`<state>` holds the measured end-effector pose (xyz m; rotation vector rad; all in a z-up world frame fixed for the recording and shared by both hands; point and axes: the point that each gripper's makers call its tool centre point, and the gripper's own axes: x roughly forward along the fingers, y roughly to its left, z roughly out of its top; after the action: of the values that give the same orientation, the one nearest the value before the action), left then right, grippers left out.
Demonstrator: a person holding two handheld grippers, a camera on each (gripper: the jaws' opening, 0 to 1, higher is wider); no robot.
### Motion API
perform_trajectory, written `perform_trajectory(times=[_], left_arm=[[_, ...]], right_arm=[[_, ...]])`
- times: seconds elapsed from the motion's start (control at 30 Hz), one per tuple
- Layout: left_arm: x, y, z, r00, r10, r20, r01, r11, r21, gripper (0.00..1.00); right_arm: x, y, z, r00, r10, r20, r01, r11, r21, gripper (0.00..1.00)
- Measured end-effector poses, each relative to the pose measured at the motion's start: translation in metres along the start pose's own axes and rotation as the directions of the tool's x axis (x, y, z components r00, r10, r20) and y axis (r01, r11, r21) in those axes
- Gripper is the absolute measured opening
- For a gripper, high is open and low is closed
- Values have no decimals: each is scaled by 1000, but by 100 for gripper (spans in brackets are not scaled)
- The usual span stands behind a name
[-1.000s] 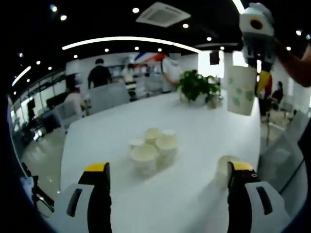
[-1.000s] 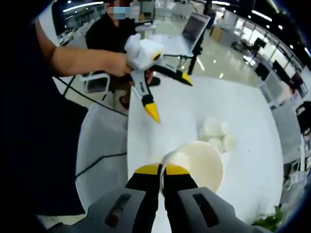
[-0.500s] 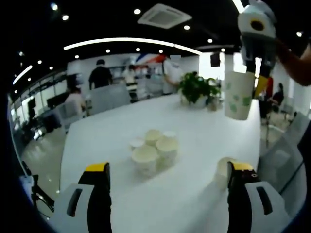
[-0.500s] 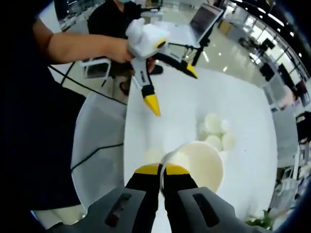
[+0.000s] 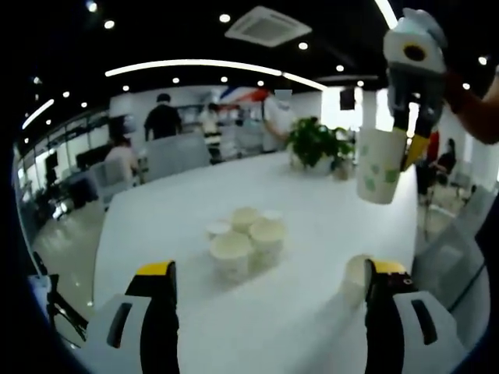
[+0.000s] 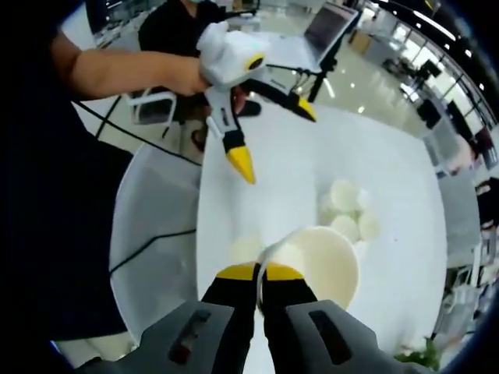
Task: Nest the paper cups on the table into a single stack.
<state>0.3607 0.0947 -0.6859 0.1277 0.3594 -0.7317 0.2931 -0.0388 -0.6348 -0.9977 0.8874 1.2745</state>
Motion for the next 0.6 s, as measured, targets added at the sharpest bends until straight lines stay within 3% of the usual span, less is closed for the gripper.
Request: perform_trajectory(times=[0.6], left_arm=[[-5, 2, -15, 1000, 9, -28, -9, 1000, -13, 98]], right_arm=[[21, 7, -2, 1000, 28, 3, -28, 999, 22, 0]])
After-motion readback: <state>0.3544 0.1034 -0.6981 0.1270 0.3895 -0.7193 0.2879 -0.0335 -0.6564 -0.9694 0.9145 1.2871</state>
